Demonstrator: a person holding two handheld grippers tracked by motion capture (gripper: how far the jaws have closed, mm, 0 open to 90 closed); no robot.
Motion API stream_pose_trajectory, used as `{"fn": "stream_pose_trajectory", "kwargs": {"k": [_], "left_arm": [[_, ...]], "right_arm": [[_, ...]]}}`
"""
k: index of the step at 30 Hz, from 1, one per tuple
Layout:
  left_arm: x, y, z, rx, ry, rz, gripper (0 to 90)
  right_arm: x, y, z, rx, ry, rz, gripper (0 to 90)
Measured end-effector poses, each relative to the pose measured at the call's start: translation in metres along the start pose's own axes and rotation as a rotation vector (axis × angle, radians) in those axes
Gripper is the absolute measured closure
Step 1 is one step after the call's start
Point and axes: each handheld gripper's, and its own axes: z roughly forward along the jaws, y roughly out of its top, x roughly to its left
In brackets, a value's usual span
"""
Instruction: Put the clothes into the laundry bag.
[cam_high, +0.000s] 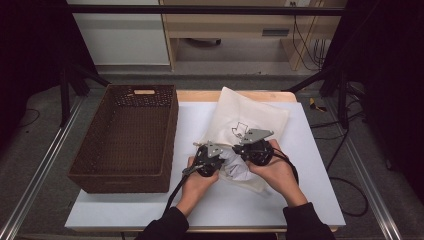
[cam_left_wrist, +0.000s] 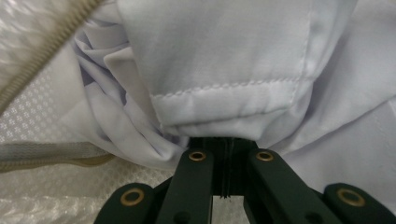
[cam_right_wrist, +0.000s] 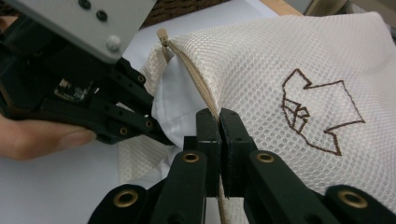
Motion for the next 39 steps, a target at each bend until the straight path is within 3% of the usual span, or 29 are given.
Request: {"fn": "stream_pose_trajectory", "kwargs": {"k": [7, 9, 22, 39], "left_arm": [[0.001, 0.001, 0.004, -0.012, 0.006, -0.019, 90.0], [0.000, 0.005, 0.005, -0.010, 0.015, -0.004, 90.0], [0.001, 0.014, 0.019, -0.025, 0.026, -0.018, 89.9], [0.006, 0.019, 0.032, -0.046, 0.012, -0.016, 90.0]], "right_arm": [[0.000, -0.006, 0.002, 0.011, 0.002, 0.010, 88.0], [-0.001, -0.006, 0.003, 0.013, 0.004, 0.012, 88.0], [-0.002, -0.007, 0.002, 0.027, 0.001, 0.010, 88.1], [-0.002, -0.011, 0.003, 0.034, -0.008, 0.011, 88.1]]}}
